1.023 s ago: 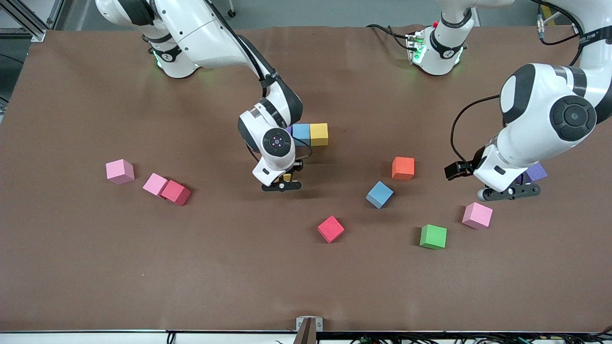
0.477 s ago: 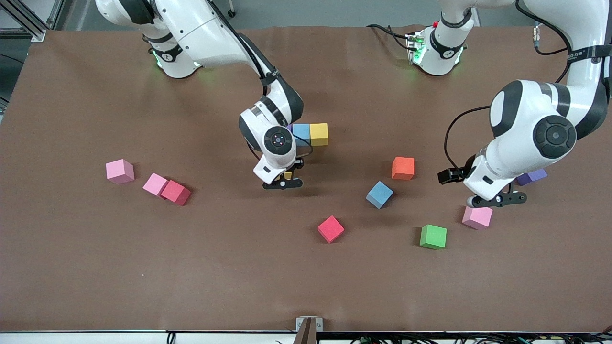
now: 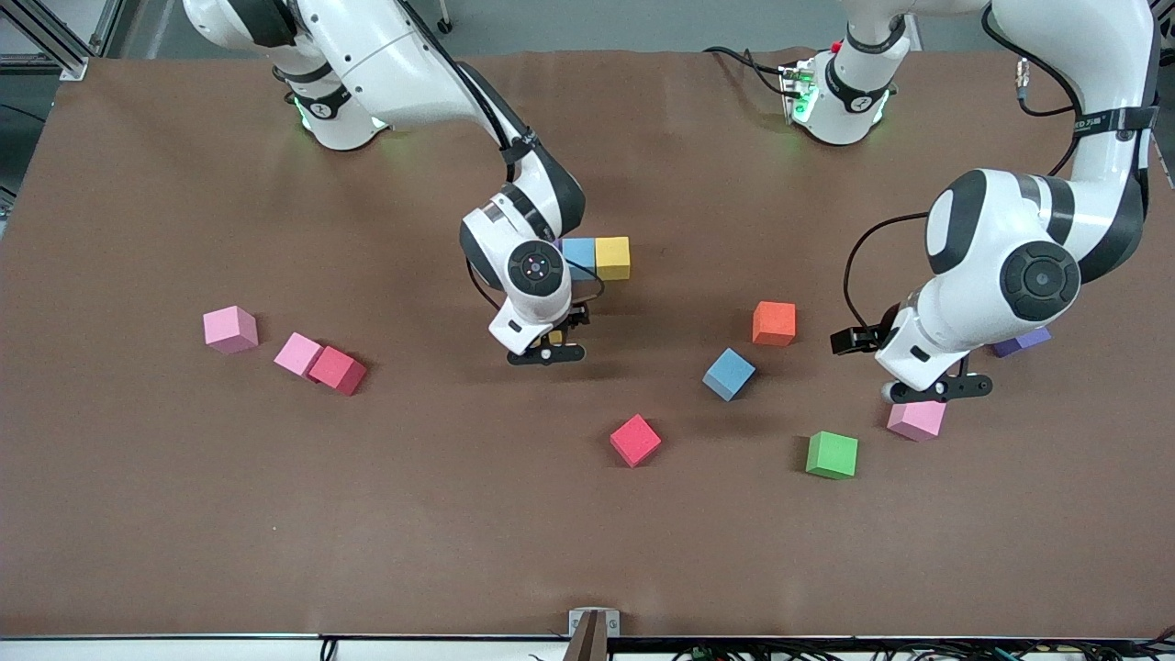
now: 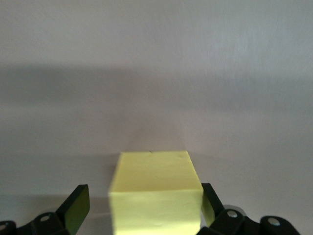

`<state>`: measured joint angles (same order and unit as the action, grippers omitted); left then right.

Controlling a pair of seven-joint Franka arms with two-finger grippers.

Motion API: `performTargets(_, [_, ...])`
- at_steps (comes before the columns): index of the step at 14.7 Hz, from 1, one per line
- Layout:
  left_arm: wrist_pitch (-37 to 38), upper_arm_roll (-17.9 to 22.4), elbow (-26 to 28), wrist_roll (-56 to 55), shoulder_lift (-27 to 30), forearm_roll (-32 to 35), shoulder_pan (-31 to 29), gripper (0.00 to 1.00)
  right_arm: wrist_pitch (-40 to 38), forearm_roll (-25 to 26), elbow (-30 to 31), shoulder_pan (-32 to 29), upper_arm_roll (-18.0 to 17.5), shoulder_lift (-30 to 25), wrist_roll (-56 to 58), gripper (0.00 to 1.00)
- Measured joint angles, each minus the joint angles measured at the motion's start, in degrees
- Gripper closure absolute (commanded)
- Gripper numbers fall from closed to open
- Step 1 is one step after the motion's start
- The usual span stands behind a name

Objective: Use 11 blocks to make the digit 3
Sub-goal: 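Set the yellow block below the blue block with the right gripper, then grasp the blue block with the left gripper while the right gripper reaches pink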

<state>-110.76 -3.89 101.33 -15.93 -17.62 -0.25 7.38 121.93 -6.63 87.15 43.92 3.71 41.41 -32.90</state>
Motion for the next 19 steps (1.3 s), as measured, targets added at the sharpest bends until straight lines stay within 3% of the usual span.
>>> performTargets(4, [0.0,0.0,0.1,0.0,-1.0,0.0,0.1,0.00,-6.8,0.0,-8.9,-1.0,1.5,-0.9,0.0,0.00])
performTargets(7, [-0.2,0.0,0.1,-1.5,-2.3,0.0,0.8,0.00,-9.3,0.0,-13.0,-1.7,4.5,-1.5,0.0,0.00])
performTargets(10, [-2.6,-0.1,0.2,-6.3,-4.1,0.0,2.4,0.00,-12.1,0.0,-13.7,-3.6,7.4,-3.9,0.5,0.00])
performTargets(14, [-4.1,-0.2,0.0,-11.9,-6.0,0.0,4.1,0.00,-17.6,0.0,-13.8,-8.8,8.0,-6.8,6.6,0.00])
performTargets(19, [-7.2,-0.3,-0.9,-18.7,-8.8,0.0,5.6,0.00,-17.8,0.0,-13.7,-17.6,8.3,-6.8,20.8,0.00])
